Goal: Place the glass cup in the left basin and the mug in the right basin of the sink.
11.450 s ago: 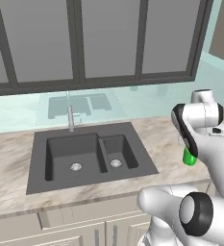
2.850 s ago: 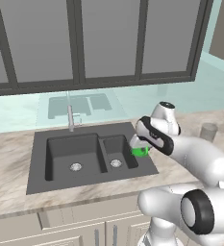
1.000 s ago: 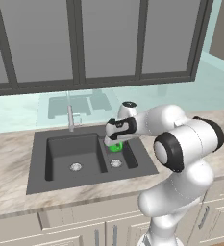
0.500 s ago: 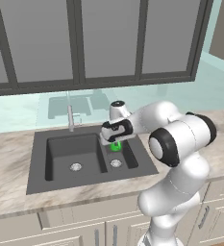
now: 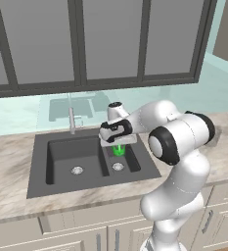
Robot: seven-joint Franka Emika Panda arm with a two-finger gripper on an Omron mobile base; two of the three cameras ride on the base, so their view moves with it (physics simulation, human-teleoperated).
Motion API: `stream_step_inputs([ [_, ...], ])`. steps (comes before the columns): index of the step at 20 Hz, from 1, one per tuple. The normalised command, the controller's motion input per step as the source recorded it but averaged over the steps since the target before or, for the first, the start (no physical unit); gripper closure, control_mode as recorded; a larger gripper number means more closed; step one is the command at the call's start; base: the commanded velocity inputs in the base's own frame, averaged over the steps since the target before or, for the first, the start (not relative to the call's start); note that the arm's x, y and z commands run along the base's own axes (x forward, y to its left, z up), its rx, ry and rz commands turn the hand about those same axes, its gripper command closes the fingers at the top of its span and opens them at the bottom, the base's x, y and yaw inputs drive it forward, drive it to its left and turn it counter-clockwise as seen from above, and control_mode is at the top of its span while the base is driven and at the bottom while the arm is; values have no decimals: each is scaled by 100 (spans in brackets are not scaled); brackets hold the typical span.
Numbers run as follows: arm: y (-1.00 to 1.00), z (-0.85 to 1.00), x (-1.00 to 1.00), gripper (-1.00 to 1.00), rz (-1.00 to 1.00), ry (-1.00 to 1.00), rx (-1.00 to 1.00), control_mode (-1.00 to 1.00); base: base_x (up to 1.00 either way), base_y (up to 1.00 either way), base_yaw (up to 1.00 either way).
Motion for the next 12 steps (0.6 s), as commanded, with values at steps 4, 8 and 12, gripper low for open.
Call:
stream_step_inputs([
  [4, 1, -11, 1, 100, -24, 4, 0, -100, 0, 0, 0],
  [8, 0, -15, 4, 100, -19, 1, 0, -100, 0, 0, 0],
  [12, 0, -17, 5, 100, -19, 0, 0, -100, 0, 0, 0],
])
